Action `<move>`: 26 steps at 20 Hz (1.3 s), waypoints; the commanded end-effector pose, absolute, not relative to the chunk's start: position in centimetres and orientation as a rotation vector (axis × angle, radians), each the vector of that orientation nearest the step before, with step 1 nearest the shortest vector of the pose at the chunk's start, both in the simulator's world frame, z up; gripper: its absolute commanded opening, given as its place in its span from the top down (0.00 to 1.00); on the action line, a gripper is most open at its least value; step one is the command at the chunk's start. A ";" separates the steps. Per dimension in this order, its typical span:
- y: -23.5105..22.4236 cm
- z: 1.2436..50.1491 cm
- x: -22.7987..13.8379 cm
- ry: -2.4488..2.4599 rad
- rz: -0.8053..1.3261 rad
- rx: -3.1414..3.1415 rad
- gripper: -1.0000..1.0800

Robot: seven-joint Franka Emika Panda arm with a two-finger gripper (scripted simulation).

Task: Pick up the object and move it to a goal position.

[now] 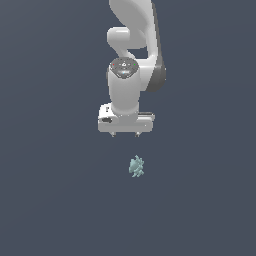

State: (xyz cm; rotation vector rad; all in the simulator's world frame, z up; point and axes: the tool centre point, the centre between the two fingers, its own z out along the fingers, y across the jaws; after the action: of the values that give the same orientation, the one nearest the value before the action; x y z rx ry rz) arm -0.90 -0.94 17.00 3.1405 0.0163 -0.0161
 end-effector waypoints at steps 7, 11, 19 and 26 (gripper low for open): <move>-0.4 17.2 -0.4 0.003 0.003 3.142 0.04; 0.0 17.4 -0.2 -0.004 0.016 3.143 0.04; 0.2 17.0 0.4 -0.017 0.014 3.143 0.04; 1.1 15.5 2.5 -0.066 0.010 3.141 0.04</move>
State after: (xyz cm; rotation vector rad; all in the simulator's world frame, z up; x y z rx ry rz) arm 2.02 0.88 15.89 3.1417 -0.0541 0.0117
